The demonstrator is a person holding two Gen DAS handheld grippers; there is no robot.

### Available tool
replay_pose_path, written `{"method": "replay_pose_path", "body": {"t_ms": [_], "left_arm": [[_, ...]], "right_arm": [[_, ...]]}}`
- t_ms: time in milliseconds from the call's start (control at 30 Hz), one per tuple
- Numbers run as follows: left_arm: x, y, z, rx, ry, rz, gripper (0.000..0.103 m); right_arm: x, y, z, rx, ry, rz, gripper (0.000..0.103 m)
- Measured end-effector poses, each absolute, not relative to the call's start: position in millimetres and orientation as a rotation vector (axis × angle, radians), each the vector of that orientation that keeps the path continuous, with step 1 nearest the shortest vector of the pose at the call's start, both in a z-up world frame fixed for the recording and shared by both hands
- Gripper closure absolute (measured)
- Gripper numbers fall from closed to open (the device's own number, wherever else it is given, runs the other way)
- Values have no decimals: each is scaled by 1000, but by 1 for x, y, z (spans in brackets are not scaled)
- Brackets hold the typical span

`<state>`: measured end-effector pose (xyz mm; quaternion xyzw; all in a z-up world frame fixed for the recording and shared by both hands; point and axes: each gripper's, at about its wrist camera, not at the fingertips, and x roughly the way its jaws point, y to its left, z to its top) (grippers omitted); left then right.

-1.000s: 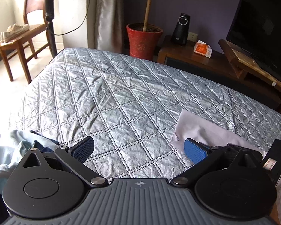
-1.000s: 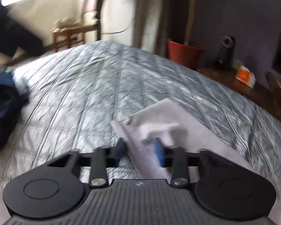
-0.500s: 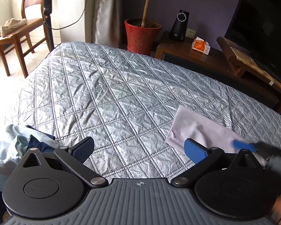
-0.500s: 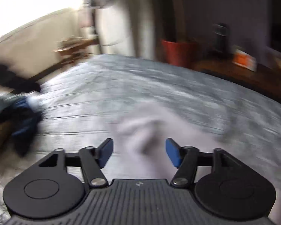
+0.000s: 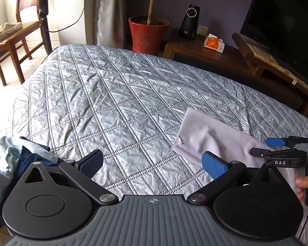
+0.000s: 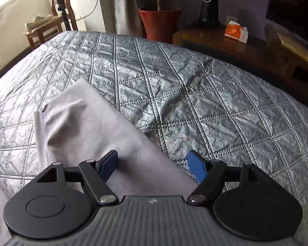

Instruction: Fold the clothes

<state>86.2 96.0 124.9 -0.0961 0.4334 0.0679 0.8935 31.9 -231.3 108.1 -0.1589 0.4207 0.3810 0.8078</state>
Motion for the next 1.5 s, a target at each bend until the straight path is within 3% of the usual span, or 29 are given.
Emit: {"method": "replay_pose_path", "body": {"t_ms": [67, 100, 133, 167, 267, 633, 867, 967, 1067, 1100, 1133, 1267, 1333, 1433, 1500], "left_arm": [[86, 94, 124, -195, 902, 138, 0], [86, 93, 123, -192, 903, 137, 0], [86, 92, 123, -189, 905, 135, 0], [86, 91, 122, -186, 906, 133, 0], [87, 88, 121, -180, 908, 129, 0], [87, 92, 121, -197, 907, 133, 0], [86, 88, 119, -196, 912, 122, 0], [85, 85, 118, -191, 915, 117, 0], [85, 84, 118, -190, 915, 115, 0], [85, 84, 119, -192, 914, 116, 0], [85, 85, 119, -194, 912, 117, 0], [85, 89, 121, -212, 910, 125, 0], [85, 91, 121, -223, 912, 123, 0], [84, 89, 121, -226, 915, 116, 0], [84, 87, 121, -215, 915, 114, 0]], "right_arm": [[31, -230, 110, -353, 899, 828, 40], [31, -230, 111, -361, 899, 835, 54], [30, -229, 112, -369, 899, 842, 85], [29, -228, 113, -377, 899, 850, 96], [29, -222, 120, -399, 888, 870, 101], [-38, -236, 180, -435, 586, 857, 101], [-164, -248, 189, -651, 365, 882, 101], [-203, -243, 150, -779, 394, 940, 101], [-209, -241, 130, -718, 564, 966, 98], [-209, -242, 126, -703, 634, 974, 89], [-209, -244, 124, -680, 681, 977, 87], [-175, -266, 152, -293, 747, 915, 78], [-150, -280, 161, -86, 771, 821, 65], [-115, -287, 163, 93, 806, 676, 62], [-110, -271, 164, 18, 778, 626, 62]]}}
